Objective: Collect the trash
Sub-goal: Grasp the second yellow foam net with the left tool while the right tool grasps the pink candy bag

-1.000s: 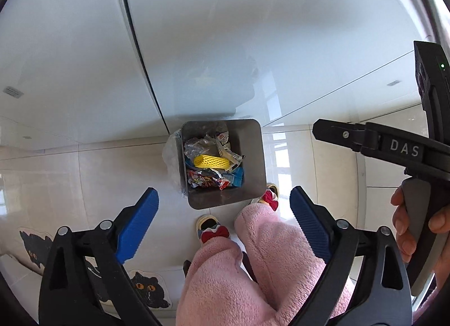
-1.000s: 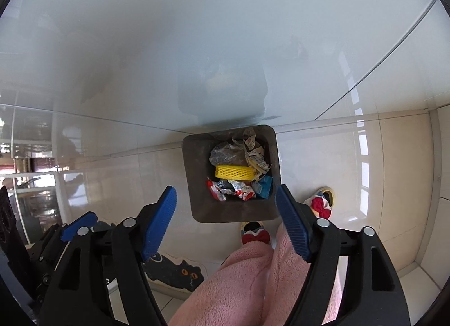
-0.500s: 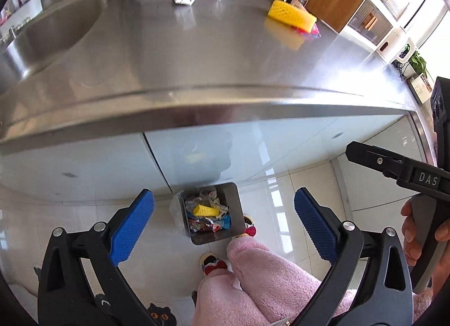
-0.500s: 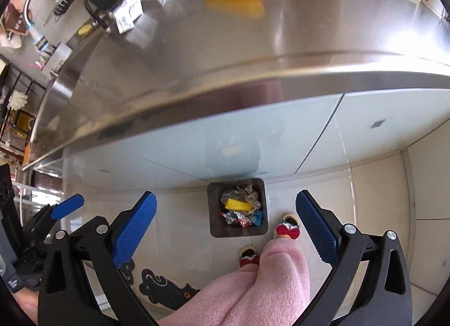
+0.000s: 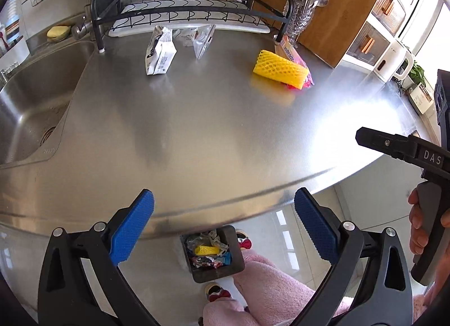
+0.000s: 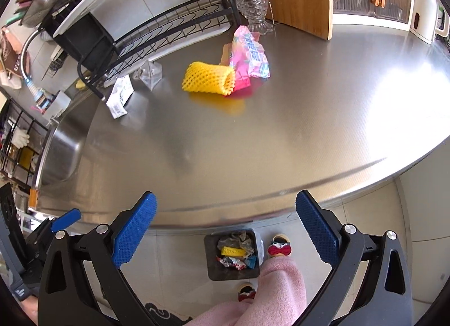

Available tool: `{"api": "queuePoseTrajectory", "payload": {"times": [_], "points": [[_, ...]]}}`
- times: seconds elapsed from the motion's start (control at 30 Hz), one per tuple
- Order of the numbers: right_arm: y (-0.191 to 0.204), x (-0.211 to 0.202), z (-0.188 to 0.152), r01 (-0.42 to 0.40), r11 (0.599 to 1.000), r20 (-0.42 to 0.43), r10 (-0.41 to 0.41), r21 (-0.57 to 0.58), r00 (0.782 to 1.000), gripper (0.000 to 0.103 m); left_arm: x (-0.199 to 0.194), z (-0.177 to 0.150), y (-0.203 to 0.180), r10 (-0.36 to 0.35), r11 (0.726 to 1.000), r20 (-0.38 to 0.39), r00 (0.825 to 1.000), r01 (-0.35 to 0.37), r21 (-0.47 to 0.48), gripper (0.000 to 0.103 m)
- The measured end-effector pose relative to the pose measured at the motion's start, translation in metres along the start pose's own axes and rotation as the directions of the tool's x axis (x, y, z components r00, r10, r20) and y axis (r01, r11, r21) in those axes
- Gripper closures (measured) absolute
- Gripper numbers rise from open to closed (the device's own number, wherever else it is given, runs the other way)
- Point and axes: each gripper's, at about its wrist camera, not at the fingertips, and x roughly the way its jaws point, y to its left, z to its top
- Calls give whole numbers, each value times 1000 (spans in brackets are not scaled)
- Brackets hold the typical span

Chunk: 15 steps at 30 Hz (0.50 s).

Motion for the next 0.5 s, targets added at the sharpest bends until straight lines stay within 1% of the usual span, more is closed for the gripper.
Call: {"api": "queuePoseTrajectory", "payload": {"times": [0.2,0.37,0.47,0.5], "points": [[-21,16,54,8,1000,-5,-8,-17,1000,3,25,51,-22,-7,1000,11,1000,7,-11,8],[-39,35,98,-11,1000,-31,12,14,999,4,52,91,-45,-21,1000,3,1000,21,-8,8],[-50,48,123,-47,997,-52,50,55,997,7,67,114,-58,-31,1000,-5,1000,31,6,8],[-52,52,130,-54,997,-58,57,59,997,10,71,120,-62,-35,999,-7,999,35,9,8]]}}
